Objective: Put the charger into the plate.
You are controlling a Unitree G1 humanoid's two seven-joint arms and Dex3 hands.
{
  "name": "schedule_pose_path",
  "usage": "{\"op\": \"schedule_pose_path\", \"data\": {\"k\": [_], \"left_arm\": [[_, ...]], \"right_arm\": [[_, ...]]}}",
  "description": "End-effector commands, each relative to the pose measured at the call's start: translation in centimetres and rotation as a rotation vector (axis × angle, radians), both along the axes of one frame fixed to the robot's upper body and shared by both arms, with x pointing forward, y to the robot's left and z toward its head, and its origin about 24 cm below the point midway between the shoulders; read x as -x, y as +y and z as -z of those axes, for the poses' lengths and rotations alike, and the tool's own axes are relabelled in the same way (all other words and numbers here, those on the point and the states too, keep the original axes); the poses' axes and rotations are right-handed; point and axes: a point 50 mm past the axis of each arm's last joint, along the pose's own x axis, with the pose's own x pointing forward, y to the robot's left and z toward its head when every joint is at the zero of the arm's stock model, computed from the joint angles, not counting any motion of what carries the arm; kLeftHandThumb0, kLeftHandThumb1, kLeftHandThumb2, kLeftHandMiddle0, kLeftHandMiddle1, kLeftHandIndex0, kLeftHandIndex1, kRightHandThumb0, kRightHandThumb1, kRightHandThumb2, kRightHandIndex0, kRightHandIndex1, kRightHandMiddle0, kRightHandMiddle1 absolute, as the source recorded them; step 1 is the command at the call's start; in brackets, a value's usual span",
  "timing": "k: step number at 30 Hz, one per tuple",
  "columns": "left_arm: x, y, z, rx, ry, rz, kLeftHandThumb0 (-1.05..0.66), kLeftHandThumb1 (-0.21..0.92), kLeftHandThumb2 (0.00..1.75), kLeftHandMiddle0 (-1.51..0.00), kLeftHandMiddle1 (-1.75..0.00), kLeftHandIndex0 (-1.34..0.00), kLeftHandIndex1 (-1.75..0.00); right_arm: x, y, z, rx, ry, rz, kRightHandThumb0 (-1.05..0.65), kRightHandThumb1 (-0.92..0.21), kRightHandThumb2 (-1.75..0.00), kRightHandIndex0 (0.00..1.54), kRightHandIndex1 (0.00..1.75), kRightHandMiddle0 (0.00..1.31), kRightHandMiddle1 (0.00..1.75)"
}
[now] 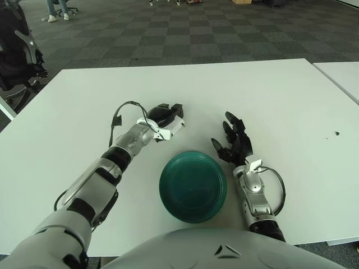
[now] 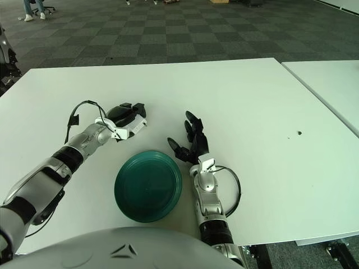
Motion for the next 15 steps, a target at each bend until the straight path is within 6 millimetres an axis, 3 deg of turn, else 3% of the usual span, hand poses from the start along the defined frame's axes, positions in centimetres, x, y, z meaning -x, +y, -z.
{"op": "schedule_pose_path", "data": {"k": [1,7,12,15], "left_arm": [[1.4,0.9,2.0,-0.006,0.121,-0.019,0.0,-0.05,1.65,-0.93,-1.51,-0.71,-1.75],[1.2,1.2,0.7,0.093,0.109,-0.031,0.0,-0.09,1.69,-0.95,-1.53,-0.73,-1.75],[0.5,1.8,-1.6,0.157,0.067,-0.026,0.0,-0.09,1.71,-0.95,-1.55,-0.73,-1.75],[0.4,2.1,-4.2,0.225,-0.002,0.001,0.0,-0.09,1.72,-0.94,-1.58,-0.72,-1.75]], "right_arm": [[3.1,-0.1,5.1,-0.001,0.303,0.016,-0.82,-0.74,-0.38,0.3,0.02,0.0,0.56],[3.1,-0.2,5.3,0.002,0.322,0.041,-0.79,-0.79,-0.35,0.3,0.01,0.0,0.61],[3.1,-0.3,5.3,0.006,0.326,0.044,-0.78,-0.8,-0.34,0.31,0.02,0.0,0.62],[3.1,-0.3,5.3,0.009,0.325,0.041,-0.77,-0.8,-0.34,0.33,0.03,0.0,0.61]]}}
